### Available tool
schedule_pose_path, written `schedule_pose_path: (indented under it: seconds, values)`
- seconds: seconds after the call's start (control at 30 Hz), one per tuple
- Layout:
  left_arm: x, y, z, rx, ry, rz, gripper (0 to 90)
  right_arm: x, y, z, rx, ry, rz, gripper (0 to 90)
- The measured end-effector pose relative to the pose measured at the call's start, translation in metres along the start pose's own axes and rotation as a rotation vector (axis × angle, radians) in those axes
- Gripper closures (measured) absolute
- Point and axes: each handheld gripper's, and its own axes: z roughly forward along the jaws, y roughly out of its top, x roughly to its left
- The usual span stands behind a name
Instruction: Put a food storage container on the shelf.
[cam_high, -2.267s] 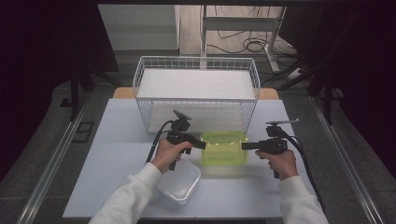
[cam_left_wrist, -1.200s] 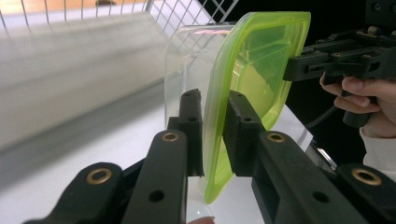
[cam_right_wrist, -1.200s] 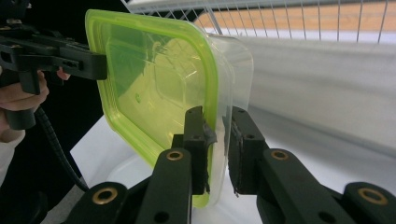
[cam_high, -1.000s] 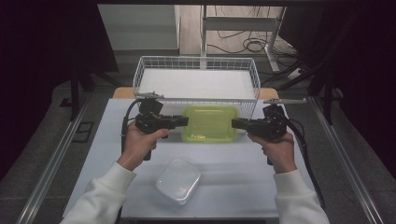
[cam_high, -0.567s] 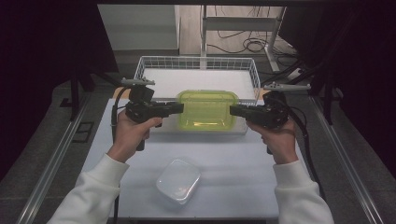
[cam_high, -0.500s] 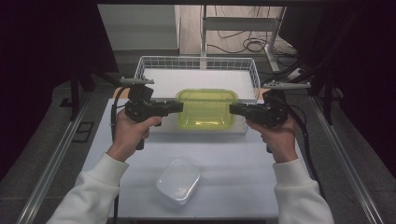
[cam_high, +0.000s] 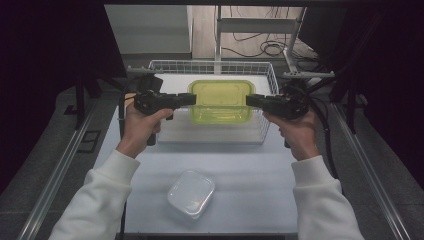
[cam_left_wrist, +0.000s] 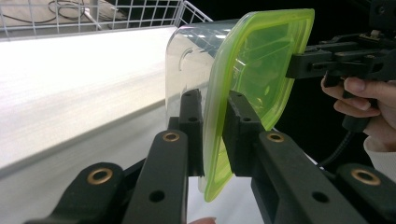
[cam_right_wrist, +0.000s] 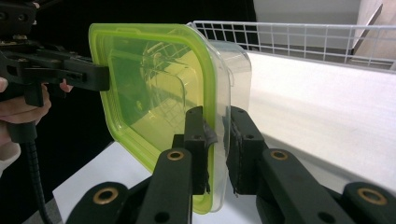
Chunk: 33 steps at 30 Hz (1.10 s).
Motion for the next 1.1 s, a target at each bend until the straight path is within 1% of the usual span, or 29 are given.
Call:
schedule_pose_path:
  seconds: [0.1,0.23,0.33,0.43,0.57,0.63,0.7,0.77,0.83,0.93,1.03,1.1]
  values:
    - [0.005,0.007,0.004,0.007,0.004,-0.003,78.9,-0.005,0.007,0.004,0.0,-0.003,0.001,78.8]
    - [0.015,0.018,0.009,0.014,-0.005,-0.019,78.9,-0.013,0.016,0.01,-0.005,-0.005,0.007,78.8]
    - [0.023,0.026,0.011,0.021,-0.007,-0.024,78.9,-0.019,0.023,0.016,-0.002,0.001,0.021,78.8]
    - [0.032,0.032,0.017,0.029,-0.003,-0.038,79.0,-0.027,0.028,0.024,0.004,0.009,0.05,78.8]
    - [0.045,0.037,0.025,0.041,-0.002,-0.061,79.0,-0.04,0.032,0.037,0.016,0.018,0.093,78.8]
    - [0.053,0.038,0.028,0.047,0.0,-0.079,79.0,-0.046,0.033,0.044,0.025,0.022,0.105,78.8]
    - [0.061,0.039,0.031,0.051,-0.007,-0.096,79.0,-0.05,0.034,0.051,0.034,0.024,0.117,78.7]
    - [0.068,0.039,0.033,0.063,-0.01,-0.105,79.0,-0.053,0.035,0.057,0.045,0.021,0.124,78.7]
    - [0.075,0.039,0.036,0.067,-0.019,-0.134,79.0,-0.056,0.036,0.063,0.06,0.022,0.132,78.7]
    - [0.085,0.039,0.04,0.084,-0.025,-0.16,79.1,-0.061,0.037,0.072,0.078,0.025,0.152,78.7]
    - [0.095,0.039,0.046,0.105,-0.031,-0.198,79.1,-0.067,0.038,0.08,0.103,0.026,0.181,78.7]
    - [0.101,0.039,0.049,0.124,-0.031,-0.209,79.0,-0.071,0.039,0.085,0.121,0.024,0.203,78.7]
